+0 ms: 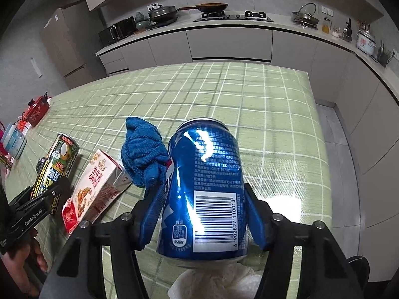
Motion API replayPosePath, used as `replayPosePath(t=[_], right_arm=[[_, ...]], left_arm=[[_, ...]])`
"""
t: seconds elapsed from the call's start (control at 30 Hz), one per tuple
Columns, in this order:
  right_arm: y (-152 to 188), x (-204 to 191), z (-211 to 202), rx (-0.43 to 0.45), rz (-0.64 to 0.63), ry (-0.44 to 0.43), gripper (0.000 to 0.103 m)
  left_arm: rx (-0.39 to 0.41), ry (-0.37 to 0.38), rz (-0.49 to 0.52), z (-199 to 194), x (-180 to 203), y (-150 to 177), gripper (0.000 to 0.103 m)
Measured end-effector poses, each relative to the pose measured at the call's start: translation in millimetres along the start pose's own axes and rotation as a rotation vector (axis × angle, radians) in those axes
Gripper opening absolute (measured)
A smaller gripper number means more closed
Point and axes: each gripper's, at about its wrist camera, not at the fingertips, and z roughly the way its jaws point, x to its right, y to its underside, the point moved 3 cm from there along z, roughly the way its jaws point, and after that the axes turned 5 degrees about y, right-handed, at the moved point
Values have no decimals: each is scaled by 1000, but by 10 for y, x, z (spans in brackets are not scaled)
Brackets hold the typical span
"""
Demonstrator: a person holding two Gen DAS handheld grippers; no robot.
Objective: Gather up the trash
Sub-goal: 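Lift both cans and carry both tools over the black bin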
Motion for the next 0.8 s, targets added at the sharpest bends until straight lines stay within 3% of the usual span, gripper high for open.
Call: replayPosePath(t=[0.17, 0.37, 0.8], right_arm=[[45, -7, -54, -15, 5, -38, 67], [98, -4, 74, -58, -8, -16, 66], [-9, -53, -309, 58, -16, -47, 64]], left_arm=[[13, 11, 7, -82, 57, 9, 54], [2, 17, 15, -66, 95, 46, 54], [29, 25, 27, -209, 186, 55, 54]])
